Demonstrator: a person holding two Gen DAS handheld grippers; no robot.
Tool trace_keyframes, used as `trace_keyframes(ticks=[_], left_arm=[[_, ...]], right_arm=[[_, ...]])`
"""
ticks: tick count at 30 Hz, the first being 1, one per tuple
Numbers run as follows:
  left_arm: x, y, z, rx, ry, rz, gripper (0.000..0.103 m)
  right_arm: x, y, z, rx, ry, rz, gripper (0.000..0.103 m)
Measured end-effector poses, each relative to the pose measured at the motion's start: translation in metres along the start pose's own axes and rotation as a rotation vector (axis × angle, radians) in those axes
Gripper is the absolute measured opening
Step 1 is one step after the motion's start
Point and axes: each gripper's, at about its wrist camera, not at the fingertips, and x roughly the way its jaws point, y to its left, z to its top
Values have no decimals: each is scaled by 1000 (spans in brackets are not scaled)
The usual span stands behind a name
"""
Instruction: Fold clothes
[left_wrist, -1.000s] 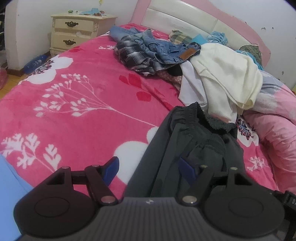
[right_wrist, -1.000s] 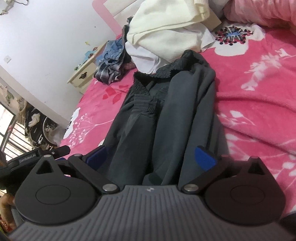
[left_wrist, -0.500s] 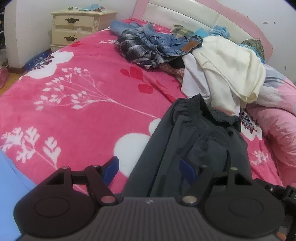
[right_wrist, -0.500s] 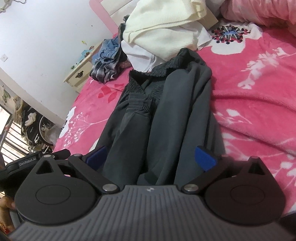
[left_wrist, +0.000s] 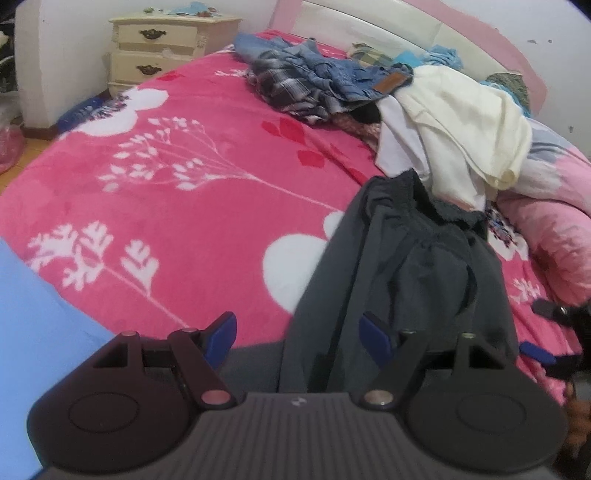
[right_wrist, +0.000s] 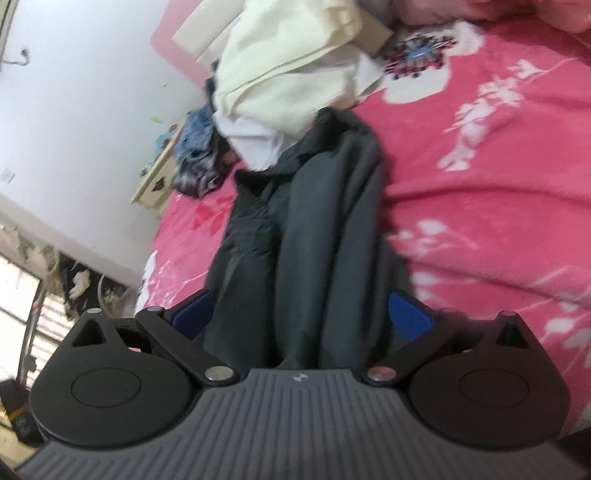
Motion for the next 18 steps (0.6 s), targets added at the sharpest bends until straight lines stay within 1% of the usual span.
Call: trace_keyframes(ticks=[4, 7, 11, 14, 18], left_arm=[[9, 7, -9, 33, 20, -39, 74], [12, 8, -11, 73, 10, -65, 74], [13, 0, -6, 116, -25, -189, 74], [20, -16, 0, 183, -64, -258, 74], [36, -41, 6, 269, -61, -354, 74]], right_arm=[[-1, -7, 1, 49, -5, -51, 101], [-5, -5, -3, 49, 0, -98, 101], [-19, 12, -13, -20, -7, -160, 101], [-27, 22, -18, -63, -7, -203, 101], [-29, 33, -13, -106, -35, -248, 98]])
